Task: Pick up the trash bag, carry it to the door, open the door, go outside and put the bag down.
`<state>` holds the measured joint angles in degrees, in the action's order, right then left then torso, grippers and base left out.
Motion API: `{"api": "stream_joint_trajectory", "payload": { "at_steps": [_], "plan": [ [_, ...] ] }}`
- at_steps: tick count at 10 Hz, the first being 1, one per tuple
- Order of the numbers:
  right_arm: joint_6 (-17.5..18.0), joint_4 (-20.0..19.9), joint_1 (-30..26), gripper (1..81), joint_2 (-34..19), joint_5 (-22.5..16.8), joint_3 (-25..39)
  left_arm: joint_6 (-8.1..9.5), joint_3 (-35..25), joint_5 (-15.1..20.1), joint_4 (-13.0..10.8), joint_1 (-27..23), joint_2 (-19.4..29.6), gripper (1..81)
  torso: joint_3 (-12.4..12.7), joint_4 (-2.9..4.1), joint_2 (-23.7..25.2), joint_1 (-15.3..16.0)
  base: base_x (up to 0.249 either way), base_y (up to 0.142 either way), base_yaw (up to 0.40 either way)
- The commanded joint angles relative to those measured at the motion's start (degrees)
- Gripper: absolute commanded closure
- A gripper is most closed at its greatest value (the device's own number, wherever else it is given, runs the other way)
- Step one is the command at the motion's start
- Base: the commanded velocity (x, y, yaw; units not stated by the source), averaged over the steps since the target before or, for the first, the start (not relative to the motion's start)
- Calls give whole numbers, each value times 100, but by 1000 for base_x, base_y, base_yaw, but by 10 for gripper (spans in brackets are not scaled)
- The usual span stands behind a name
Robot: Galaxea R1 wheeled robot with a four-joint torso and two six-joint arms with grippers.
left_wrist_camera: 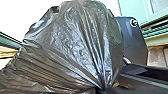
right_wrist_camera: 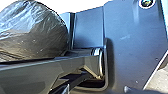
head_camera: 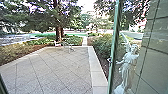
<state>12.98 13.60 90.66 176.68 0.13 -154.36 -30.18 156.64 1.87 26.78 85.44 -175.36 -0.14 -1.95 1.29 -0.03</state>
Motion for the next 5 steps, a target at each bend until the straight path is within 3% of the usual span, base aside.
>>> {"api": "stream_joint_trajectory", "payload": {
  "at_steps": [1,5],
  "plan": [
    [-112,116,-272,10,133,-339,109,-49,-37,376,-15,-392,-61,811,0,0,0,3,111,0,0],
    [-112,116,-263,10,133,-330,82,-49,-37,376,-15,-392,-70,811,-2,0,-4,10,110,0,0]
  ]
}}
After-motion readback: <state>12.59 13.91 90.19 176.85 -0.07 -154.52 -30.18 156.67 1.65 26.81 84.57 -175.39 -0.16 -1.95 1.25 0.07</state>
